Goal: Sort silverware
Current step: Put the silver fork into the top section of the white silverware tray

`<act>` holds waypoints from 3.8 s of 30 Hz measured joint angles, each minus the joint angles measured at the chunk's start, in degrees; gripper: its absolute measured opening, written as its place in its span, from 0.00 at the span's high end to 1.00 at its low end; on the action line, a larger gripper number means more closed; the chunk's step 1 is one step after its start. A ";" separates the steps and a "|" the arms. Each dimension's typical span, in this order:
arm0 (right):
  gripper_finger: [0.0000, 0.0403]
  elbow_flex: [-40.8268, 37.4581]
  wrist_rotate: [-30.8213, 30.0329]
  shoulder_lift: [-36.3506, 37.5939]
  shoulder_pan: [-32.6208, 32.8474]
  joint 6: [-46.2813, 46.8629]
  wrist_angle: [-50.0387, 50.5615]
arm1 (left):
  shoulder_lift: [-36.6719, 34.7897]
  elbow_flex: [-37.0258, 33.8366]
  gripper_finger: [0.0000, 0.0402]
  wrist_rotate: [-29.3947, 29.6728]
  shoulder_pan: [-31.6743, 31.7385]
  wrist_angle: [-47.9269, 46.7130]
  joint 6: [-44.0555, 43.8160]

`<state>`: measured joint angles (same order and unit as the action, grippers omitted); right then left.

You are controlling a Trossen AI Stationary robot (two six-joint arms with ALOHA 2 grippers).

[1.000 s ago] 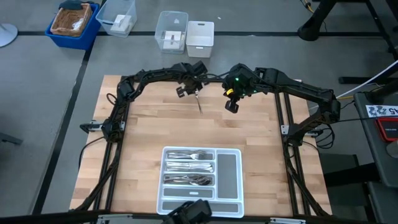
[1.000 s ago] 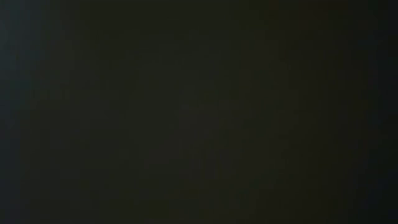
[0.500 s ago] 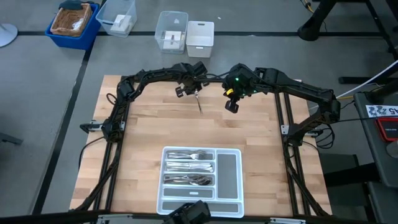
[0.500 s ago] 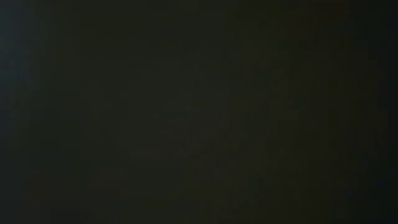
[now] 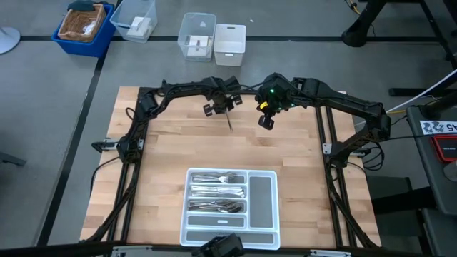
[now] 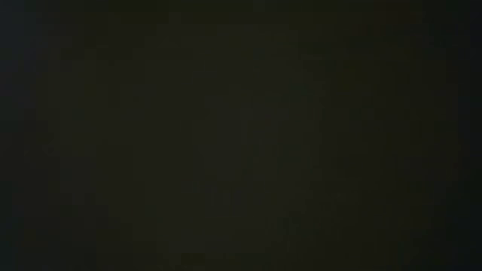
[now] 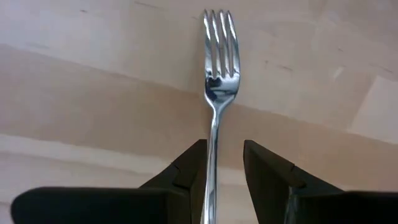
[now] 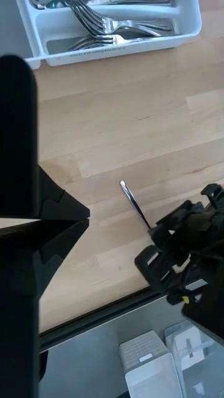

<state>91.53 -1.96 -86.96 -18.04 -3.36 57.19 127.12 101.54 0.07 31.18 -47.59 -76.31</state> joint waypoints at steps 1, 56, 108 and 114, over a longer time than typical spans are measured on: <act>0.99 0.00 0.00 0.00 0.01 0.00 -0.02 | 0.45 0.00 0.76 -0.02 0.01 0.33 -0.04; 0.99 0.00 0.00 0.00 0.01 -1.43 0.05 | 3.64 0.09 0.76 -7.03 1.92 2.99 -14.88; 0.99 0.00 0.00 -0.02 0.01 -3.08 0.00 | 3.34 2.61 0.76 2.37 1.90 -13.10 7.34; 0.99 0.00 0.00 -0.02 0.01 -3.17 0.00 | 3.24 0.83 0.76 3.12 2.00 -12.22 7.72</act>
<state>91.53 -1.96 -86.98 -18.02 -6.52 57.19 130.36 102.37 3.18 33.18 -59.82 -68.59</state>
